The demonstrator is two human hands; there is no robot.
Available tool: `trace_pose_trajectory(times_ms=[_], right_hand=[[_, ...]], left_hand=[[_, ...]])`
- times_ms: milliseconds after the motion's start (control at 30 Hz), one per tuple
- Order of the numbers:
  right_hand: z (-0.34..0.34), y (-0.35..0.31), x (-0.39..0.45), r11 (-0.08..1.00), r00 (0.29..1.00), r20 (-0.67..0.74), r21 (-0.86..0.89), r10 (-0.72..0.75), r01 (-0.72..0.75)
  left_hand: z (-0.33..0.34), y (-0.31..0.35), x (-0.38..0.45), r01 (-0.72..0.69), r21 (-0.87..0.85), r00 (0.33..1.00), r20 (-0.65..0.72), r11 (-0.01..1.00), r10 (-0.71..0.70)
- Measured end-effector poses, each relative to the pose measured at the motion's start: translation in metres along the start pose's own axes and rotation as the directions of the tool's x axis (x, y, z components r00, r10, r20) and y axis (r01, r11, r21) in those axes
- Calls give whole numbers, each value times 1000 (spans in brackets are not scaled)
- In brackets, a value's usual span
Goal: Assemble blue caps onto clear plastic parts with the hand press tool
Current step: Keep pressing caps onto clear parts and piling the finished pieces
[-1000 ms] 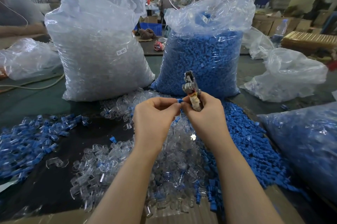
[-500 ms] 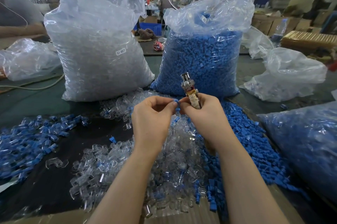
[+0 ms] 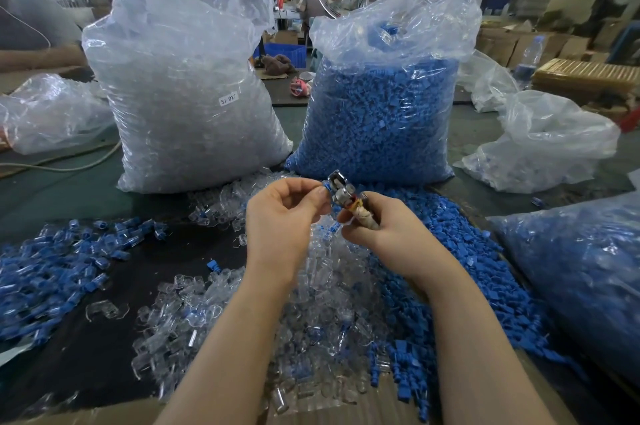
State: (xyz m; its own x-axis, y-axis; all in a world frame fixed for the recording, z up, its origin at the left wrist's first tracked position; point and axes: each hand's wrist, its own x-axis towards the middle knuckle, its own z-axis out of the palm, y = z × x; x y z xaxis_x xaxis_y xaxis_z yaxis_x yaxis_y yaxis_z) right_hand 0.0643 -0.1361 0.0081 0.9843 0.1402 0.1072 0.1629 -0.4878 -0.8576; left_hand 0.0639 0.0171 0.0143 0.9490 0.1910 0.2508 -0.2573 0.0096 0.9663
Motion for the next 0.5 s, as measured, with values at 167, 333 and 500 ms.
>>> trace_pose_trajectory(times_ms=[167,333,500], right_hand=[[0,-1,-1,997,999,9,-67,-35,35],[2,0,1,987,998,-19,-150,-60,56],[4,2,2,979,998,-37,-197,-56,48]], left_hand=[[-2,0,1,11,-18,1000,13,1000,-10],[-3,2,2,22,-45,999,26,999,-21],[-3,4,0,21,-45,999,25,999,-20]])
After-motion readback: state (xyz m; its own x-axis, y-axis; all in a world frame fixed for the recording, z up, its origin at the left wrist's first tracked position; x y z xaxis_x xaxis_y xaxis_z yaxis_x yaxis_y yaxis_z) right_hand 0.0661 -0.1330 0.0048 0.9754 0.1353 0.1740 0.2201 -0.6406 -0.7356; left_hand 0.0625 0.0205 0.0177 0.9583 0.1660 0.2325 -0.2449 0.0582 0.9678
